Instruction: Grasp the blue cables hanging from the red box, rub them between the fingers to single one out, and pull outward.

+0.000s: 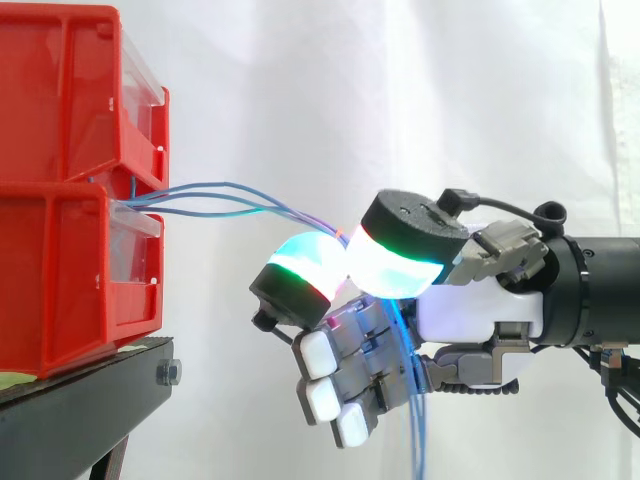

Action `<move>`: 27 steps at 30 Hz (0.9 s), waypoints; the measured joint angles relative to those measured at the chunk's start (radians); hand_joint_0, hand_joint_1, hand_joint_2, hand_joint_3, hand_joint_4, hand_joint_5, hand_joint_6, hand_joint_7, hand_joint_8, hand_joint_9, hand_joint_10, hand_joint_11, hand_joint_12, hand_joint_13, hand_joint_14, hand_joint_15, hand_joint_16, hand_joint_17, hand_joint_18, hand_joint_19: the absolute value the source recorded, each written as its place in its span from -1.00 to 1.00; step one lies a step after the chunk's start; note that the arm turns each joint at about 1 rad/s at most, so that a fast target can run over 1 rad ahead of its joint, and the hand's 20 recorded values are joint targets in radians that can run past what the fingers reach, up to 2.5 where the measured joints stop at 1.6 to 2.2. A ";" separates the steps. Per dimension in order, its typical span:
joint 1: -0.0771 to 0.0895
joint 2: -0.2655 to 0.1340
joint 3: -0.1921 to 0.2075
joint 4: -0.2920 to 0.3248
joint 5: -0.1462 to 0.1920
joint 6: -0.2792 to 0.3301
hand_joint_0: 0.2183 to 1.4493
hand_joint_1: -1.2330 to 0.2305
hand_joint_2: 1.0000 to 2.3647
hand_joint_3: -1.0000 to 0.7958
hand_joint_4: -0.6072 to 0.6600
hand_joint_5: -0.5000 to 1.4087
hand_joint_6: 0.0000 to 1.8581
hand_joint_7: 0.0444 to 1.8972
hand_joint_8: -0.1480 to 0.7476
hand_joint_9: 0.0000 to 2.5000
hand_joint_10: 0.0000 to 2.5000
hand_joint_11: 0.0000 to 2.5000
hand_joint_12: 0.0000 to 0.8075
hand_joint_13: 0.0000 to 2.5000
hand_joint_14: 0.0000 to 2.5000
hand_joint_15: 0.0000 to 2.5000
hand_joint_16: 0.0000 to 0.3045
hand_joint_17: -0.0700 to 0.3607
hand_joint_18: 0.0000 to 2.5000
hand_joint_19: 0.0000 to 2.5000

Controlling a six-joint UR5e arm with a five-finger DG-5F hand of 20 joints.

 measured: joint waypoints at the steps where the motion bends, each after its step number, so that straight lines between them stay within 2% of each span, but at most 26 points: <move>1: 0.000 0.003 0.000 -0.006 0.000 0.000 -0.52 -0.48 -1.00 -0.44 0.17 -0.63 -0.03 0.06 -0.01 -0.29 -0.99 -0.62 -0.05 -0.34 -0.98 -0.52 -0.70 -0.19 -0.40 -0.52; 6: 0.002 0.012 0.000 -0.041 0.000 0.001 -0.60 -0.28 -1.00 -0.44 0.17 -0.61 -0.04 0.09 0.05 -0.23 -0.99 -0.62 -0.01 -0.31 -0.99 -0.52 -0.67 -0.15 -0.38 -0.50; 10: 0.002 0.013 0.000 -0.047 -0.001 0.001 -0.50 -0.18 -1.00 -0.44 0.15 -0.61 -0.05 0.18 0.01 -0.22 -0.99 -0.62 -0.06 -0.32 -0.98 -0.50 -0.70 -0.20 -0.41 -0.47; 16: 0.002 0.013 0.000 -0.049 0.000 0.001 -0.41 -0.29 -0.98 -0.13 0.19 -0.61 -0.04 0.26 0.05 -0.21 -0.99 -0.62 -0.01 -0.29 -0.98 -0.51 -0.68 -0.17 -0.38 -0.48; 19: 0.002 0.014 0.000 -0.049 0.000 0.001 -0.36 -0.40 -0.98 -0.02 0.05 -0.62 -0.01 0.20 0.03 -0.25 -0.99 -0.62 -0.03 -0.30 -0.98 -0.52 -0.69 -0.18 -0.38 -0.50; 24: 0.002 0.014 0.000 -0.049 0.000 0.001 -0.26 -0.51 -0.97 -0.01 -0.09 -0.65 0.01 0.31 -0.04 -0.32 -0.99 -0.61 -0.09 -0.35 -0.98 -0.52 -0.72 -0.22 -0.41 -0.53; 27: 0.002 0.014 0.000 -0.049 0.000 0.001 -0.18 -0.53 -0.97 -0.12 -0.10 -0.66 0.02 0.26 -0.07 -0.35 -0.99 -0.63 -0.10 -0.36 -0.98 -0.53 -0.72 -0.22 -0.41 -0.55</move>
